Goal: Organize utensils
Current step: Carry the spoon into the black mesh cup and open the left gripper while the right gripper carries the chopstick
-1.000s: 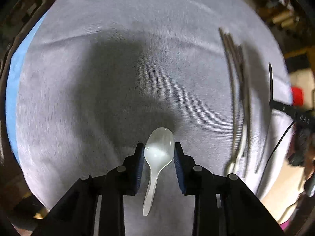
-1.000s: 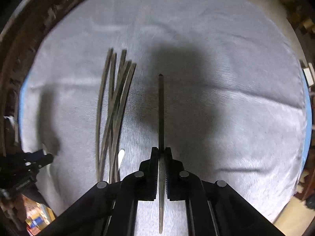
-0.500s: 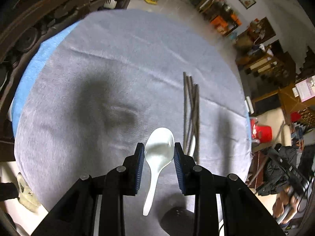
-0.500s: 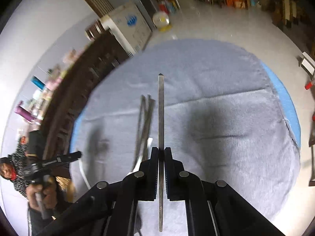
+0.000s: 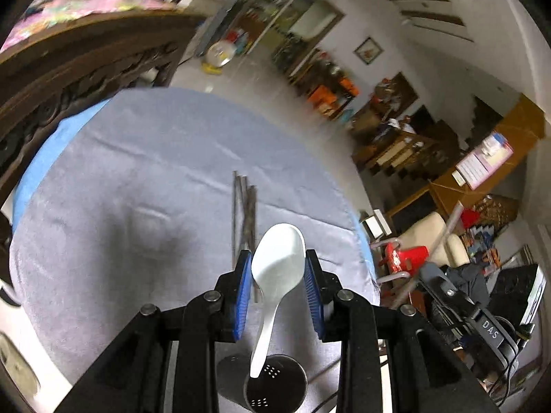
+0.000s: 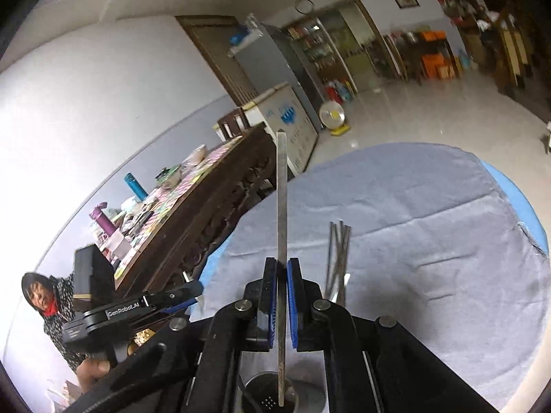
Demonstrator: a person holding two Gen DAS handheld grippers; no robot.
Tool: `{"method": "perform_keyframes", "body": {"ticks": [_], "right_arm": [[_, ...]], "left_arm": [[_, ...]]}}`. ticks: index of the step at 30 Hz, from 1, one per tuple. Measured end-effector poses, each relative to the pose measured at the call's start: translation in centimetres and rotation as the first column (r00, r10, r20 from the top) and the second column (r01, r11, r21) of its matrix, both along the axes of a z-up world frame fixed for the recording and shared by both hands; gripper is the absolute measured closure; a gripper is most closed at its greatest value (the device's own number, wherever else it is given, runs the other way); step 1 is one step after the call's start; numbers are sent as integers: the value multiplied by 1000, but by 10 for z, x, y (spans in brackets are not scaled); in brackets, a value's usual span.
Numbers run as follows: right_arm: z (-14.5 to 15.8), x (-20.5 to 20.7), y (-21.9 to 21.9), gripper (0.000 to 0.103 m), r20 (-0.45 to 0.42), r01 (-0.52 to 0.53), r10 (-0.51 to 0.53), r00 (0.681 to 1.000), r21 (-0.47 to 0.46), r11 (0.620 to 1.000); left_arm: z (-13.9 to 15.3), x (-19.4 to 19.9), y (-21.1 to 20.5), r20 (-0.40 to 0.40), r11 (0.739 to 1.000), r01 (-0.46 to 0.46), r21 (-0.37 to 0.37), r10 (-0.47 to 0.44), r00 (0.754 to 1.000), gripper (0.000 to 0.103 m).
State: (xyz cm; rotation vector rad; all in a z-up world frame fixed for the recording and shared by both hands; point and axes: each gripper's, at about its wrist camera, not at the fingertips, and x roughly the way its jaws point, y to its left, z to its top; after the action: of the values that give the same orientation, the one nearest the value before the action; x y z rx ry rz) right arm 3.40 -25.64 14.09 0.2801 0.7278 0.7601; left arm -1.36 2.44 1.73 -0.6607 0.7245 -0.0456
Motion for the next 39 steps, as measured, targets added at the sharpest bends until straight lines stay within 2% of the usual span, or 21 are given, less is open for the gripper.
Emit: {"method": "perform_keyframes", "body": {"ticks": [2,6,11,17,26,39], "right_arm": [[-5,-12,12,96,38,-8,9,999,-18,1000],[-23,-28,19,96,73,-8,14,997,-79,997],[-43,-44,25,96,77,-27,39,996,-139,990],[-56,-61,27,96,89,-26,43,995,-176,984],[-70,-70,28,96,66,-50,63,996,-193,980],[-81,-71,35,95,28,-97,104,994,-195,976]], "left_arm": [[-6,-3,-12,12,1000,11,24,-12,1000,72],[-24,-7,-23,4,999,38,19,-38,999,72],[-41,-13,-30,-7,998,54,18,-54,999,72],[-48,-22,-42,-4,995,65,72,-64,998,71],[-53,-35,-54,-13,990,80,118,-79,997,71],[-51,-43,-52,-37,989,98,115,-94,995,71]]}}
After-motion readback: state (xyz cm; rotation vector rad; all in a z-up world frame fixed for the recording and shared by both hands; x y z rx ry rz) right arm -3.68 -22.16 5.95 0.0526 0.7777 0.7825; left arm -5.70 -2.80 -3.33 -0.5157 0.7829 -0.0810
